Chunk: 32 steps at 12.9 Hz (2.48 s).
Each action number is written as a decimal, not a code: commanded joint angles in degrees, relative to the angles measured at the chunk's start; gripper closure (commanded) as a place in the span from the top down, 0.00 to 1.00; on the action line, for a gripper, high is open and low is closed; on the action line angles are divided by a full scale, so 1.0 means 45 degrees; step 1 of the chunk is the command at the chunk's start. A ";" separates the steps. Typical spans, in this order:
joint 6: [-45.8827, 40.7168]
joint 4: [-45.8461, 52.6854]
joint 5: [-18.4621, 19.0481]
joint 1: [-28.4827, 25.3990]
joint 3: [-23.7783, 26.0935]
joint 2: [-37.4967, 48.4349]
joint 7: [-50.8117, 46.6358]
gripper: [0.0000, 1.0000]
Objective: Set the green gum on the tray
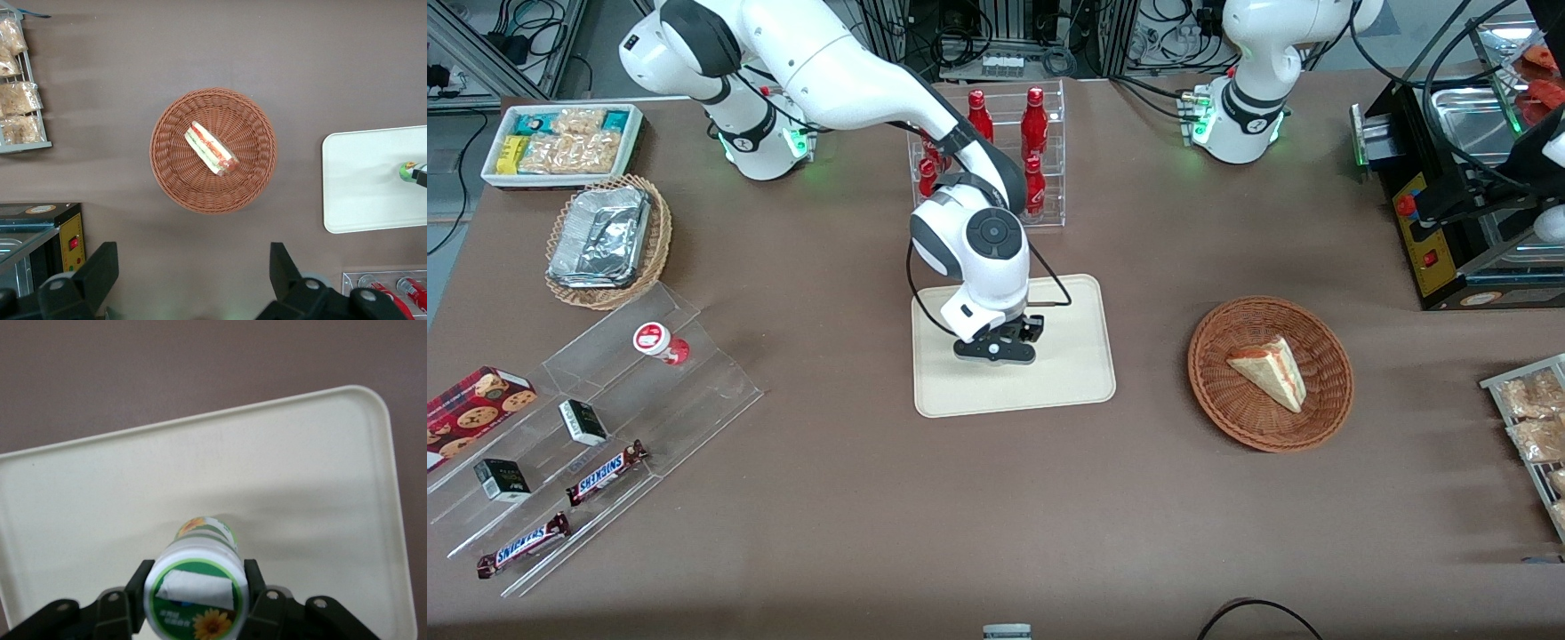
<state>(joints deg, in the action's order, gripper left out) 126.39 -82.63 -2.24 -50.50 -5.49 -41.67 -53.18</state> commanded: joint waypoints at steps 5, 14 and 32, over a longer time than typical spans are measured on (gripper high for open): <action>0.0469 0.0062 -0.0244 -0.0125 0.0185 -0.0641 -0.0330 0.29; -0.1438 0.0004 -0.0322 0.0693 0.0224 0.1403 0.0642 0.99; -0.7791 -0.2887 0.0459 0.9912 0.0009 0.9475 1.1015 0.99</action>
<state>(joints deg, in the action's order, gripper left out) 93.98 -97.53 -1.21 -7.84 -5.94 1.00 -5.61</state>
